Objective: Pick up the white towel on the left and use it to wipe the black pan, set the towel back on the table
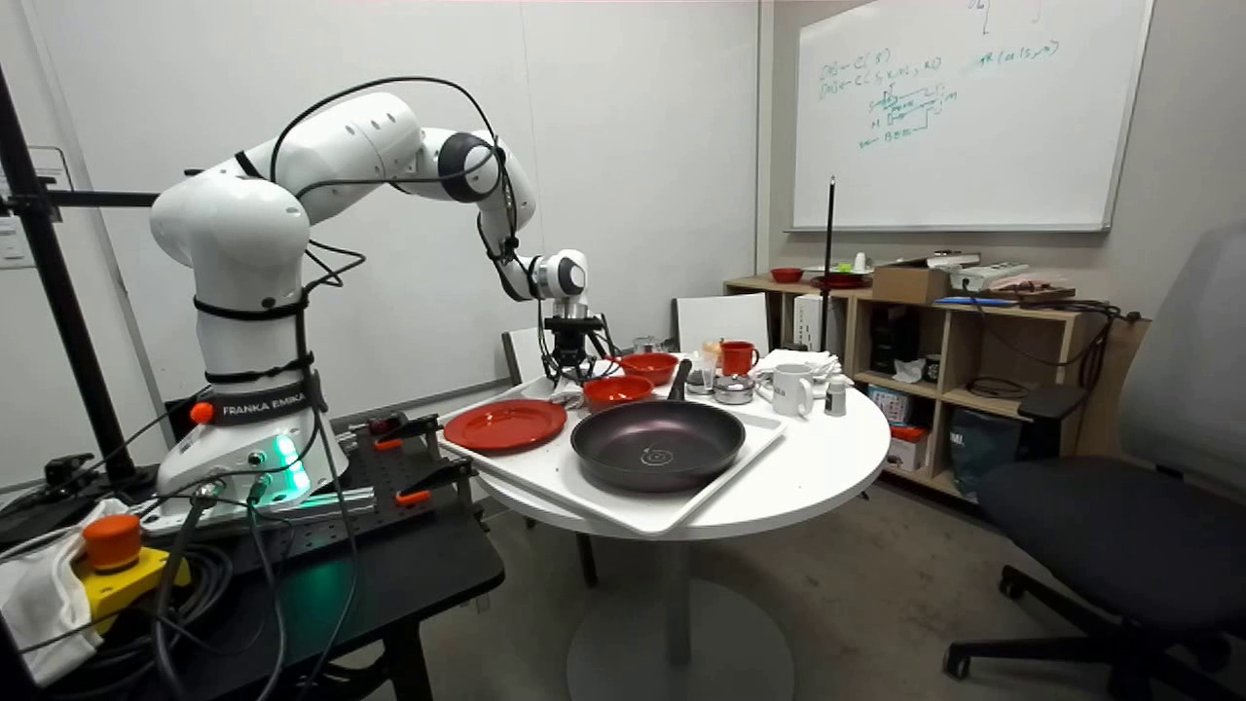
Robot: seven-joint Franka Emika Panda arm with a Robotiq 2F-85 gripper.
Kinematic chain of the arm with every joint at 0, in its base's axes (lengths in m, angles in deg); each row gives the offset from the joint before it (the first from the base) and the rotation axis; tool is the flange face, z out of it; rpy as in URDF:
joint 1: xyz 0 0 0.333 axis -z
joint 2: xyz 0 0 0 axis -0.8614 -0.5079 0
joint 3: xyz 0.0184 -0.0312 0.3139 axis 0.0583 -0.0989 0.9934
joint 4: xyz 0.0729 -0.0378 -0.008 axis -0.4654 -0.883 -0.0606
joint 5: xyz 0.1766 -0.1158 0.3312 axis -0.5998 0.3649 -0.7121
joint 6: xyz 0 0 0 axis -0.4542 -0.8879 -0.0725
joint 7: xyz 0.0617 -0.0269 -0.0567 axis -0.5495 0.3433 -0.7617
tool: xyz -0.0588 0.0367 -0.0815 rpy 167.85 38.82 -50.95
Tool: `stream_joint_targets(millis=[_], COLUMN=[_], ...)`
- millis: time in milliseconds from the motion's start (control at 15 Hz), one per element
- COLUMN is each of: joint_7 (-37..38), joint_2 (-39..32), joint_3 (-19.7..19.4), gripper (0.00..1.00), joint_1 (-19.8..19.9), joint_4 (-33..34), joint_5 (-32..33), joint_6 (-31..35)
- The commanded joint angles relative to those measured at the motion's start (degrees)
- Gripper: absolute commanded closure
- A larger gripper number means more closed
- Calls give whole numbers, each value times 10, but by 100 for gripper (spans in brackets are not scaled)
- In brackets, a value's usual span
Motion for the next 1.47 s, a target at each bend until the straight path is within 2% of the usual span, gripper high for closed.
stream_joint_targets(millis=[0,67,200,600,933,1400], joint_7=[-8,-9,-8,9,78,187], joint_2=[-3,-3,-1,40,151,298], joint_3=[6,6,7,20,31,18], gripper=[79,88,98,96,96,96], joint_1=[6,7,8,11,9,39], joint_4=[1,1,-1,-42,-136,-227], joint_5=[1,1,0,-10,-19,-74], joint_6=[8,9,11,35,100,96])
